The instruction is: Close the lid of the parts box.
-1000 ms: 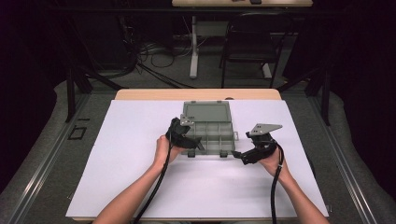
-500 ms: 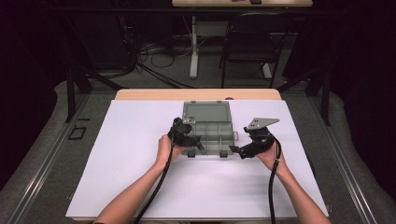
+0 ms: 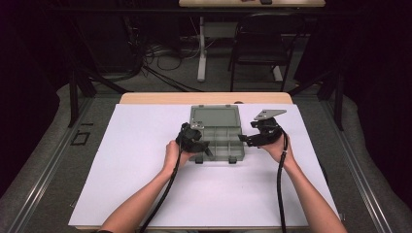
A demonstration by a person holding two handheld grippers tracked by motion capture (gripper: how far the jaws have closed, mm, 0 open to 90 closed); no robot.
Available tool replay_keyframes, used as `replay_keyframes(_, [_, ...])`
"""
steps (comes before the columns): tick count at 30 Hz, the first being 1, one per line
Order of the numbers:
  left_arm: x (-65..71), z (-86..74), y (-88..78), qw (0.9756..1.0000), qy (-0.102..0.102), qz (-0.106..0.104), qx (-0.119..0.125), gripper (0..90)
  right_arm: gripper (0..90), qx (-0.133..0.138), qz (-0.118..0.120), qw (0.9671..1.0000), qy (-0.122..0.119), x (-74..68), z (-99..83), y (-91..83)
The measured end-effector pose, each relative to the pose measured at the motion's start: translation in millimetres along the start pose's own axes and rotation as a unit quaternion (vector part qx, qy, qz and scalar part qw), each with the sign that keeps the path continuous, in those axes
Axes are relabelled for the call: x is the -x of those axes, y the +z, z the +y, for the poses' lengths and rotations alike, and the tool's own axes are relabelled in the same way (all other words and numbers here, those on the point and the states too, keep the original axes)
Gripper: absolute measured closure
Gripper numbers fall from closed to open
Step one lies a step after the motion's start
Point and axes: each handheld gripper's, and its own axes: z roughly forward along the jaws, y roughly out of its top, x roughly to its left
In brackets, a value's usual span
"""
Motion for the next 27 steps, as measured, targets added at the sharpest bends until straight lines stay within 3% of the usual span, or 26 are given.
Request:
replay_keyframes(3, [0.5,-0.2,0.2,1.0,0.001,0.0,0.002,53.8,35.5,-0.004,-0.005,1.0,0.0,3.5,4.4,4.9])
replay_keyframes(9, [0.1,-0.3,0.3,1.0,0.002,-0.001,0.003,54.5,64.7,-0.018,-0.022,0.9996,0.003,13.7,11.2,17.1])
replay_keyframes(16, [-0.6,-0.3,0.0,1.0,0.004,-0.003,0.002,54.8,85.1,-0.039,-0.044,0.9982,0.014,26.7,15.5,35.2])
replay_keyframes(19, [-0.8,-0.2,-0.2,1.0,0.004,-0.005,0.0,54.9,89.6,-0.046,-0.053,0.9974,0.017,30.7,15.8,41.4])
replay_keyframes(27, [-0.9,-0.4,0.1,1.0,0.005,-0.005,0.002,55.1,90.0,-0.073,-0.066,0.9946,0.03,41.5,11.8,59.7])
